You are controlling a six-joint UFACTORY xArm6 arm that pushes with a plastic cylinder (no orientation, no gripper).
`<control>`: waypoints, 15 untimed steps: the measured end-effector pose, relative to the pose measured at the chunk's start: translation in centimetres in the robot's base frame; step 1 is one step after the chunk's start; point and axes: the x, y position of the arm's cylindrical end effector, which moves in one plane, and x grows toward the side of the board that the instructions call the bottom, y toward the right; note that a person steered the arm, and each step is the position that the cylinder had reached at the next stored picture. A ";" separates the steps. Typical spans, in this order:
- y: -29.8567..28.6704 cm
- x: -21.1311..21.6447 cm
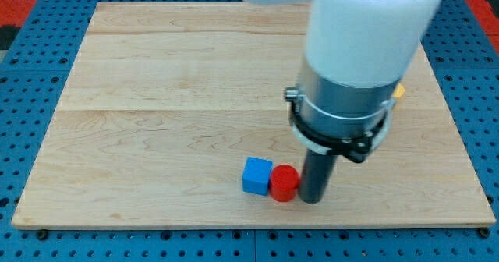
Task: Push the red star top right to the red circle
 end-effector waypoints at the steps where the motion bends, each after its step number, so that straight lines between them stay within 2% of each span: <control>1: -1.0 -0.6; 2: -0.3 -2.0; 3: 10.9 -2.3; 4: 16.3 -7.5; 5: 17.3 -11.8; 6: 14.7 -13.9; 7: 8.5 -13.9; 9: 3.4 -10.4; 10: 4.3 -13.3; 11: 1.6 -14.4; 12: -1.8 -11.9; 13: -1.8 -9.4; 14: -1.8 -9.0; 15: 4.5 -9.3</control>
